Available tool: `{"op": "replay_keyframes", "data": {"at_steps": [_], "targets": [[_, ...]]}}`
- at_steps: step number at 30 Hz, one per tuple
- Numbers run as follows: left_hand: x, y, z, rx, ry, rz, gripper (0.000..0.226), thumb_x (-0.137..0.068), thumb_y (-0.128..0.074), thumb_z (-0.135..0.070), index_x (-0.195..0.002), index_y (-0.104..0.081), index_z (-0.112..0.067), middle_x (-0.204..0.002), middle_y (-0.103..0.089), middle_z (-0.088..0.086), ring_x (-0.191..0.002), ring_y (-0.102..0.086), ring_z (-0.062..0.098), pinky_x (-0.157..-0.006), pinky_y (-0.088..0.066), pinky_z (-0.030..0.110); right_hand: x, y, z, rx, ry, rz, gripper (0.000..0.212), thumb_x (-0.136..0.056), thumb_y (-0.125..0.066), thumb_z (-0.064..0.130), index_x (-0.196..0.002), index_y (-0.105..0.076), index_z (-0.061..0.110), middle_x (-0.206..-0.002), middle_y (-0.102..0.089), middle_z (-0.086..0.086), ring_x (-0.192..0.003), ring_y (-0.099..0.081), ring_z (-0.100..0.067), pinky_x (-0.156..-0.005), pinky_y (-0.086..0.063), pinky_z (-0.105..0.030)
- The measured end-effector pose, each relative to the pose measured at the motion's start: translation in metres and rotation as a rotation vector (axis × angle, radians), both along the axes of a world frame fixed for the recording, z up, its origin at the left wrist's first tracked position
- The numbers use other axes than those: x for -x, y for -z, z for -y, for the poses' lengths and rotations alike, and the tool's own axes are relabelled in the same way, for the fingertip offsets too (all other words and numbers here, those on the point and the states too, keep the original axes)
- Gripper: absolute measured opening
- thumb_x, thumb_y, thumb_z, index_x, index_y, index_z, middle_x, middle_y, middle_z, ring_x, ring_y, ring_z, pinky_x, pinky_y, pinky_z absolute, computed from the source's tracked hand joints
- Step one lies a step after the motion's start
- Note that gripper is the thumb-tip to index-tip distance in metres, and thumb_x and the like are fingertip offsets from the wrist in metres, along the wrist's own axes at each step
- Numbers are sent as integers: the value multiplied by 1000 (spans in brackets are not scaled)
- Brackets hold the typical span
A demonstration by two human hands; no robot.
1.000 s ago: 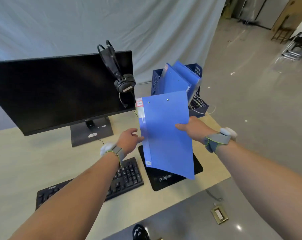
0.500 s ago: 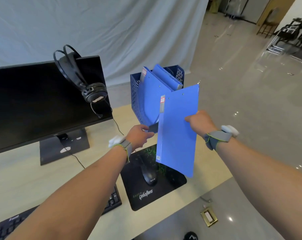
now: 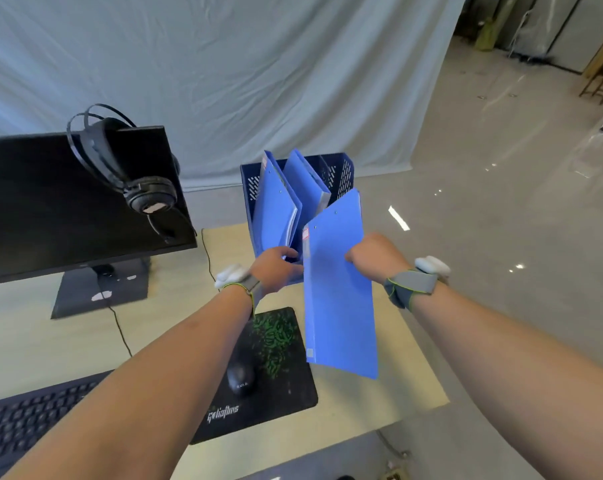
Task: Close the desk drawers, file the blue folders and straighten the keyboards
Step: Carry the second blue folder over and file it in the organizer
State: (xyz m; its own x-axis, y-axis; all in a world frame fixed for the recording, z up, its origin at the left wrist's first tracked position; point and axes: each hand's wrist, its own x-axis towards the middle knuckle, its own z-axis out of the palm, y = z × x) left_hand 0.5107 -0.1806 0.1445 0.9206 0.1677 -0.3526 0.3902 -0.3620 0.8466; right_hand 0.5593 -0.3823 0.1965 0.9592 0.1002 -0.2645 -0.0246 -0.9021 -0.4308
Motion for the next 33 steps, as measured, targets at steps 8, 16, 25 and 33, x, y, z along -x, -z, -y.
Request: {"op": "replay_keyframes", "data": {"at_steps": [8, 16, 25, 33], "targets": [[-20, 0, 14, -144, -52, 3, 44, -92, -67, -23, -134, -56, -20, -99, -64, 10, -54, -53, 20, -58, -47, 32, -38, -10, -10, -262, -76, 153, 21, -88, -44, 19, -73, -50, 5, -68, -40, -7, -68, -42, -31, -56, -35, -35], [-50, -9, -20, -281, -148, -4, 39, -86, -68, -34, -111, -48, -13, -97, -60, 9, -75, -57, 27, -62, -49, 34, -70, -33, -52, -434, -131, 199, 45, -86, -55, 19, -58, -20, 18, -55, -22, -3, -61, -20, -23, -54, -17, -35], [-76, 2, -79, -336, -240, 35, 36, -88, -64, -34, -68, -38, -19, -70, -43, 10, -65, -40, 25, -60, -34, 33, -87, -24, -126, -250, -218, 329, 46, -96, -47, 20, -58, -23, 13, -59, -26, -7, -63, -29, -28, -58, -25, -38], [-94, 2, -96, -296, -337, 65, 45, -85, -57, -57, -70, -46, -16, -65, -64, 9, -55, -58, 29, -61, -53, 38, -111, 8, -151, -163, -149, 372, 41, -102, -39, 32, -65, -36, 14, -65, -41, -4, -71, -43, -33, -56, -26, -33]]}}
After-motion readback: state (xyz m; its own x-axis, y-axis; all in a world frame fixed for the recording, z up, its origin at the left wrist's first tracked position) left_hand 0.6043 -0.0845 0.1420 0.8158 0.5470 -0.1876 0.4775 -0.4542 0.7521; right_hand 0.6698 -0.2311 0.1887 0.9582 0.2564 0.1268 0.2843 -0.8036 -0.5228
